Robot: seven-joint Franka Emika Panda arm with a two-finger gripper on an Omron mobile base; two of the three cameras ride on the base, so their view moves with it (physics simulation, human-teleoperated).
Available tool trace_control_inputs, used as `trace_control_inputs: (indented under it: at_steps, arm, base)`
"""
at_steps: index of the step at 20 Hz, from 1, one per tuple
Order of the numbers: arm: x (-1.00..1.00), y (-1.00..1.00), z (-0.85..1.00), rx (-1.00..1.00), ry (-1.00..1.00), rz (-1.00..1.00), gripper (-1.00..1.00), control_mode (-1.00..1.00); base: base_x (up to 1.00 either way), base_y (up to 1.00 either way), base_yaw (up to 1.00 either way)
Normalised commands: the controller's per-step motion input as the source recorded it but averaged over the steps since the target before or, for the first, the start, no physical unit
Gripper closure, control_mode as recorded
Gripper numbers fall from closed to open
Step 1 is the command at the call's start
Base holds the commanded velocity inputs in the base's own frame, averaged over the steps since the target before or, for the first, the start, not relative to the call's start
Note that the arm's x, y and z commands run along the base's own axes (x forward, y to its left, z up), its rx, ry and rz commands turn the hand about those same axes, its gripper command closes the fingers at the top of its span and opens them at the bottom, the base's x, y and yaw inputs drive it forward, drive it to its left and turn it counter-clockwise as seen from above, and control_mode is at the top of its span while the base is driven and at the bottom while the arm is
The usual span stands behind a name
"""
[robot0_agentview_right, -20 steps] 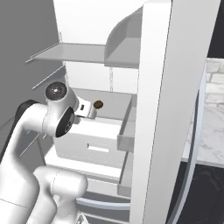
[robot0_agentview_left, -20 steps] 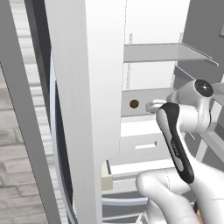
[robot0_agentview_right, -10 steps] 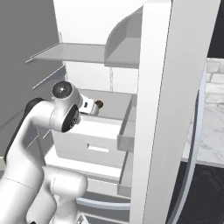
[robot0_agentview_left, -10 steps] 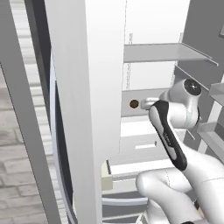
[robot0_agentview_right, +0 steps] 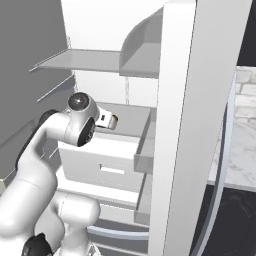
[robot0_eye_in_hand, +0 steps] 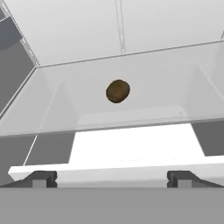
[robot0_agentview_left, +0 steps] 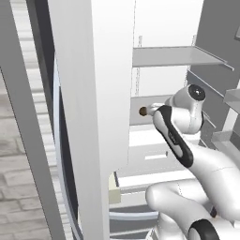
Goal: Retrieve the peach and kiwi from the fridge and place them into the bowl on the dining table.
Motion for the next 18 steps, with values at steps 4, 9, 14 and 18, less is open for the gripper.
trace_control_inputs:
  at_steps: [4,9,14,18]
  arm:
    - [0.38,0.00,-0.17,0.00,0.00,0.00,-1.00,-1.00]
    - [0.35,0.00,-0.18,0.00,0.00,0.00,-1.00,-1.00]
    - [0.37,0.00,-0.20,0.00,0.00,0.00,-1.00,-1.00]
    - [0.39,0.00,-0.22,0.00,0.00,0.00,-1.00,-1.00]
  base:
    - [0.00,0.00,0.00]
    - [0.00,0.00,0.00]
    - [0.00,0.00,0.00]
    - [0.00,0.00,0.00]
